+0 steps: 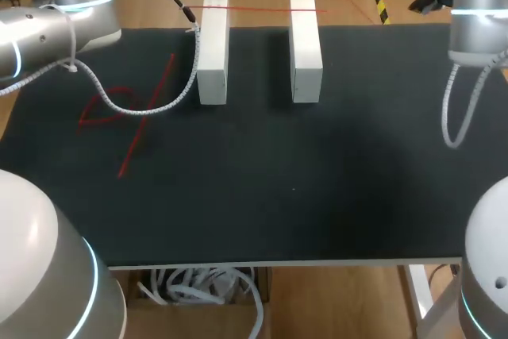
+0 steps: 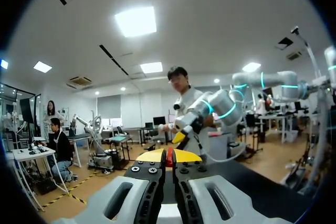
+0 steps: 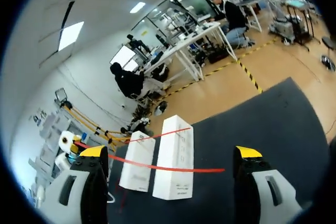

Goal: Grab the tape and strap the tape.

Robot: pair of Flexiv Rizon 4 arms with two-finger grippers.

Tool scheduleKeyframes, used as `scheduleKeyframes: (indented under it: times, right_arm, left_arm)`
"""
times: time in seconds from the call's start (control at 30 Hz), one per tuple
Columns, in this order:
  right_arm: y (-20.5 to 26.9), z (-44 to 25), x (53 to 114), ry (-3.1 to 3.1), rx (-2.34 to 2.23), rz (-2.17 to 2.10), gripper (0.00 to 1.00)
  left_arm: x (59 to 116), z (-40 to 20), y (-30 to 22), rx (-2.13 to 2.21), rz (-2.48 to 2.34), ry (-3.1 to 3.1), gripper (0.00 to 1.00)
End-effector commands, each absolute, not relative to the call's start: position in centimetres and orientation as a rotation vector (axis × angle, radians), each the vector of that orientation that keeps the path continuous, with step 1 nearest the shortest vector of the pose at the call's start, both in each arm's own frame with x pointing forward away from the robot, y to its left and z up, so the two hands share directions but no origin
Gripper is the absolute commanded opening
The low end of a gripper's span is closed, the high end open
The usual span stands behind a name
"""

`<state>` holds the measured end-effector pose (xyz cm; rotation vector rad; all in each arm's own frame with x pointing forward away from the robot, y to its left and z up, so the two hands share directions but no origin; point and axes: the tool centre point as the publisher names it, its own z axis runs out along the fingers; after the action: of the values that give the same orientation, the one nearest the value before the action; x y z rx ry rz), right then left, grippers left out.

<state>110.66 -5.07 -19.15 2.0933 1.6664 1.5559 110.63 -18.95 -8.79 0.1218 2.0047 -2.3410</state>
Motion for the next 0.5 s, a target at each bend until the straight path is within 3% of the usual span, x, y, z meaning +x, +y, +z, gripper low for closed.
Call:
scheduleKeyframes:
  times: [0.03, 0.5]
  right_arm:
    - [-5.18, -18.73, 110.32, 1.906, 2.173, 1.409, 1.00]
    - [-4.96, -18.74, 110.18, 1.830, 2.237, 1.465, 1.00]
  left_arm:
    - [110.71, -8.91, -18.96, 0.126, -2.344, 2.001, 0.00]
    - [110.71, -8.91, -18.96, 0.126, -2.344, 2.001, 0.00]
